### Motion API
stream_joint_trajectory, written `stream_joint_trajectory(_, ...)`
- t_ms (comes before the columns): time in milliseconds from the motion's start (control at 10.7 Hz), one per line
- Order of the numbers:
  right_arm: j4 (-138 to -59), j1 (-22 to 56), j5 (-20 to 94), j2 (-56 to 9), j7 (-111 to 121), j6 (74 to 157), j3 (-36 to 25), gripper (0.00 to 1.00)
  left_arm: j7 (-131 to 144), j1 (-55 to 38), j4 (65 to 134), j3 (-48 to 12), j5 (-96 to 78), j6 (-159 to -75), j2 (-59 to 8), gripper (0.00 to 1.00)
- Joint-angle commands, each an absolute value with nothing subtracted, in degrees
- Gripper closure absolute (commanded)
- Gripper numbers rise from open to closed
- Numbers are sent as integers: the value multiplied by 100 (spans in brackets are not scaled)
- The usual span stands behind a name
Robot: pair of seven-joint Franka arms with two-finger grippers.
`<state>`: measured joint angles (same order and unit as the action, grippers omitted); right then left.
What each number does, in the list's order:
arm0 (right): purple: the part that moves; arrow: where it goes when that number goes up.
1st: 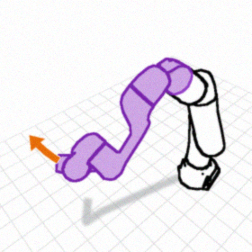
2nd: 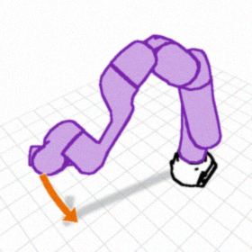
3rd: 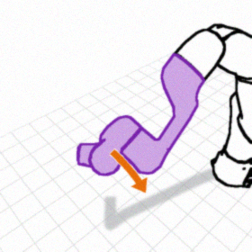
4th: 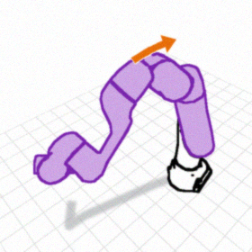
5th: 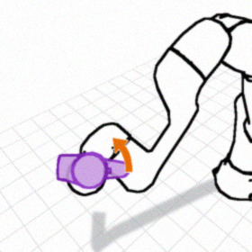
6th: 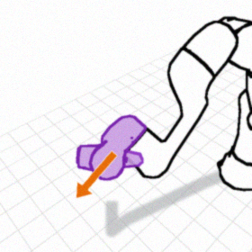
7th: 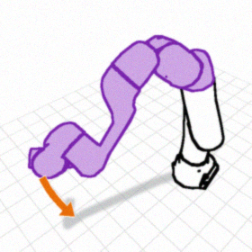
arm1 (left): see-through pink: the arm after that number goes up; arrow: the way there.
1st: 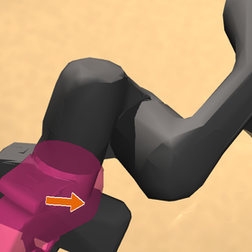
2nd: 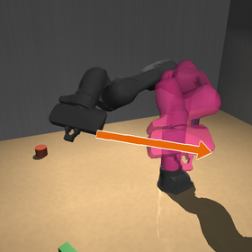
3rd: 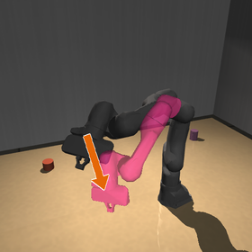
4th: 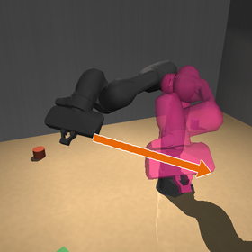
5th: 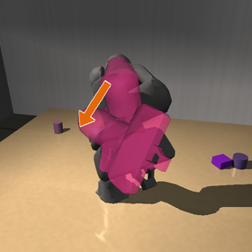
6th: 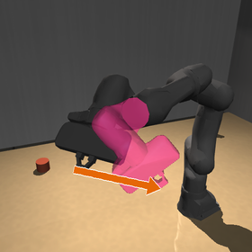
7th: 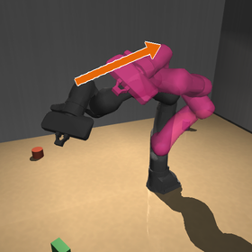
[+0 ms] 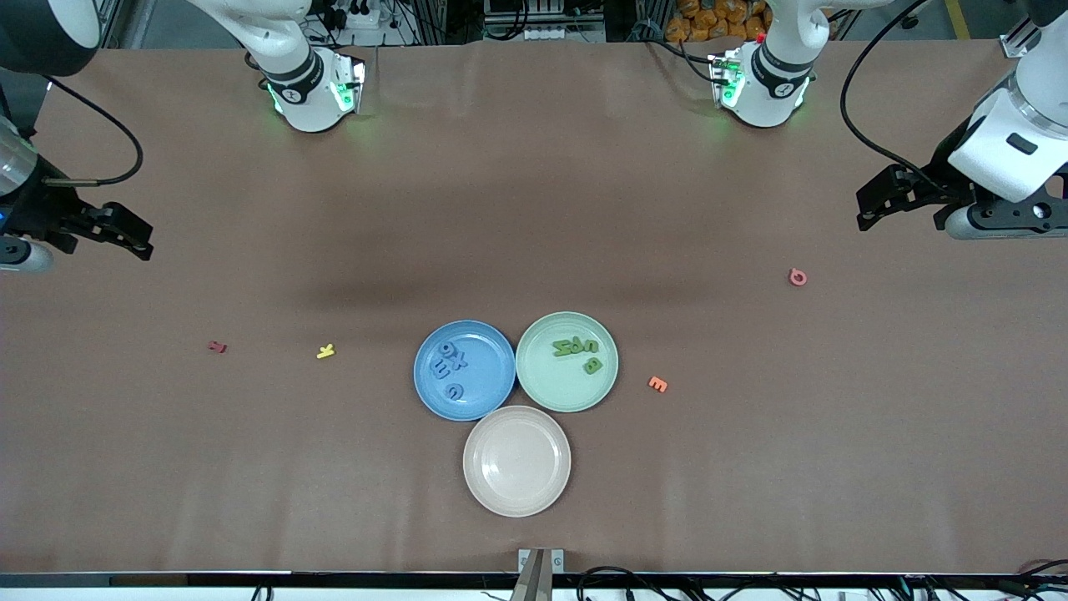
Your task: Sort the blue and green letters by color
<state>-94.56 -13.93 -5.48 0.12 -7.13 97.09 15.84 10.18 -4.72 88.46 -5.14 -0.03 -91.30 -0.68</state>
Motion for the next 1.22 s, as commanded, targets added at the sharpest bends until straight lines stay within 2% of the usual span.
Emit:
stream_joint_trajectory(0,-9643,-1477,-360,273,-844,9905,1608,0,861,-448,8780,-510,-35,-9053,-70,0)
stream_joint_trajectory(281,-9037,-1477,-343,107,-844,9914,1608,0,861,-439,8780,-519,-35,-9053,-70,0)
stream_joint_trajectory(936,-8956,-1467,17,70,-774,9888,1635,0,861,-448,8780,-510,-35,-9053,-79,0)
stream_joint_trajectory(1029,-8973,-1381,139,123,-739,9888,1504,0,861,-448,8780,-510,-35,-9053,-79,0)
stream_joint_trajectory(1123,-8974,-571,71,97,-712,9853,755,0,861,-448,8780,-510,-35,-9053,-79,0)
